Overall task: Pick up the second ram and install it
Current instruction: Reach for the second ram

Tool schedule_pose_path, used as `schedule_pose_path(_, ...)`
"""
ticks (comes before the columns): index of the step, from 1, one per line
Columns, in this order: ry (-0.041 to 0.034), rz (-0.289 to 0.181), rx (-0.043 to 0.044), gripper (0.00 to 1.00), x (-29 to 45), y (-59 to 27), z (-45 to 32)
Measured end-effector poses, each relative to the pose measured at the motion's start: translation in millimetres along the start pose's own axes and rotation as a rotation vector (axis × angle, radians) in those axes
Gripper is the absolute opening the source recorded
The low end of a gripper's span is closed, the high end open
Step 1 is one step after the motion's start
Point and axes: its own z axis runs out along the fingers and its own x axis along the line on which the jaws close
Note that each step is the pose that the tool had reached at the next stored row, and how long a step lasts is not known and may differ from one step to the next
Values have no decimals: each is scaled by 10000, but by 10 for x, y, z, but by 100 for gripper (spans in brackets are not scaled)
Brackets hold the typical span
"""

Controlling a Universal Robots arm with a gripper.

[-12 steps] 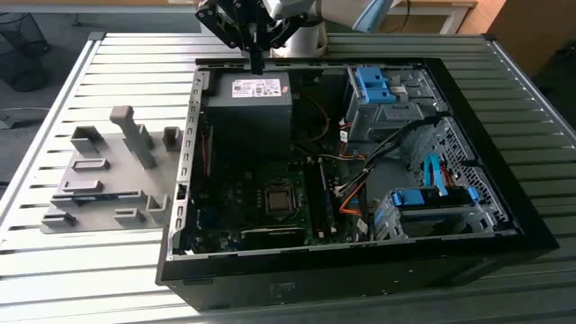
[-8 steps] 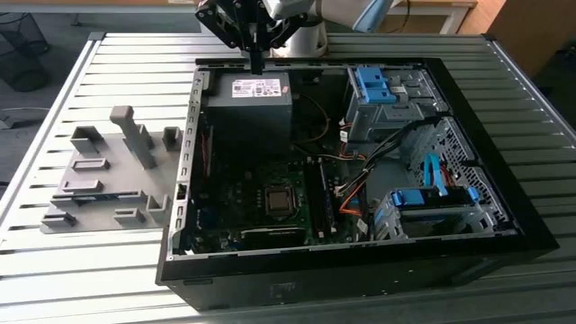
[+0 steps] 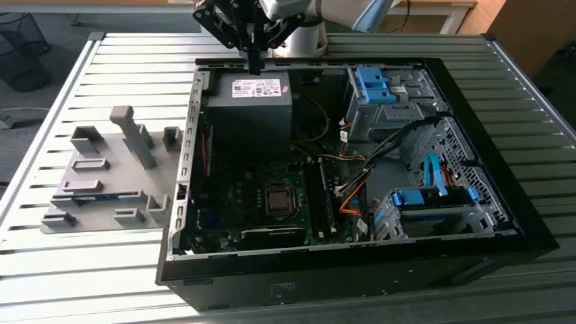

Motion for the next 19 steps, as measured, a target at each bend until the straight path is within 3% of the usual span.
schedule_pose_path(19, 9, 1, 1, 11, 106, -8, 5)
